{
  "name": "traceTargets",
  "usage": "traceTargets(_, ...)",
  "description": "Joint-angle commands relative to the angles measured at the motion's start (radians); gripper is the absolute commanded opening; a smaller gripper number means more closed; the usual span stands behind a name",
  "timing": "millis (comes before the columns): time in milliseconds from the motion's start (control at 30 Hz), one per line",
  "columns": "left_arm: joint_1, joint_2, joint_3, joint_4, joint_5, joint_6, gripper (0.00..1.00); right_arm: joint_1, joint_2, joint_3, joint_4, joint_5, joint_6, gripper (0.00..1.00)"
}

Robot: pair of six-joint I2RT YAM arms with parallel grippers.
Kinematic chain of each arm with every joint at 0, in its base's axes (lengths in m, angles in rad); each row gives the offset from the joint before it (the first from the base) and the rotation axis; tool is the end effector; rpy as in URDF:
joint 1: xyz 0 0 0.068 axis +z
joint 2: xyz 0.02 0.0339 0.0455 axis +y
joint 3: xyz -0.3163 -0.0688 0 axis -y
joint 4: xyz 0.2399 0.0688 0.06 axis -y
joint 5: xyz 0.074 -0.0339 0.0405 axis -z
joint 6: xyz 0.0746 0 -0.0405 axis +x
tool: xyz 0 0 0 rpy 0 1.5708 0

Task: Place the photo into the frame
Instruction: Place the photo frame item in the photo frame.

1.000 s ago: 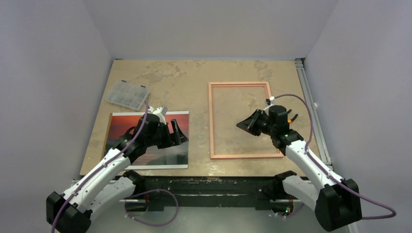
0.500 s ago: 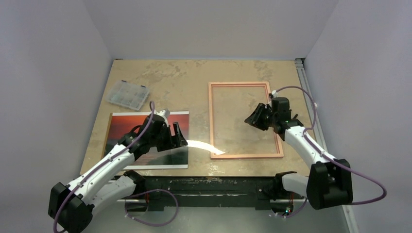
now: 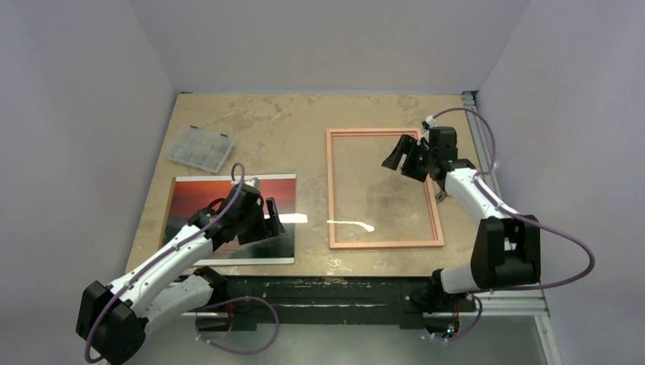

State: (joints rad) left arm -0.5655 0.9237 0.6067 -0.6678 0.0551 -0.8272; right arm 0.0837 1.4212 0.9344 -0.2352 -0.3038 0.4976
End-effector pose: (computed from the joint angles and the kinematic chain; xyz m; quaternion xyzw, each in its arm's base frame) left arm 0.1313 -0.0882 0.2244 -0.1170 0.9499 -0.2054 0.2046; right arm 0.3189 0.0492 0.2711 0.1241 0.8944 0.2488 0.3504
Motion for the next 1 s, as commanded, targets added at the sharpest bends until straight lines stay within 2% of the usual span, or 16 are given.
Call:
traceTargets(0,-0.001,0.003,-0.018,-0.057,-0.1,-0.048,0.76,-0.01,-0.021,-0.01,-0.059,-0.036,-0.034,0.75)
traceTargets(167,0.007,0.054,-0.044,-0.03,-0.096,-0.076,0.75,-0.028,-0.056,-0.142,-0.069,-0.098,-0.013,0.84)
traceTargets(467,0.052,0.147,-0.122,0.142,0.022,-0.089,0.75,-0.052,-0.047,-0.325,0.004,-0.157,0.003,0.85)
traceTargets(667,0.053,0.166,-0.17,0.305,0.114,-0.096,0.74,-0.053,0.015,-0.345,0.105,-0.265,0.03,0.84)
traceTargets(967,0.043,0.18,-0.206,0.419,0.179,-0.125,0.73,-0.052,0.064,-0.277,0.166,-0.392,0.059,0.81)
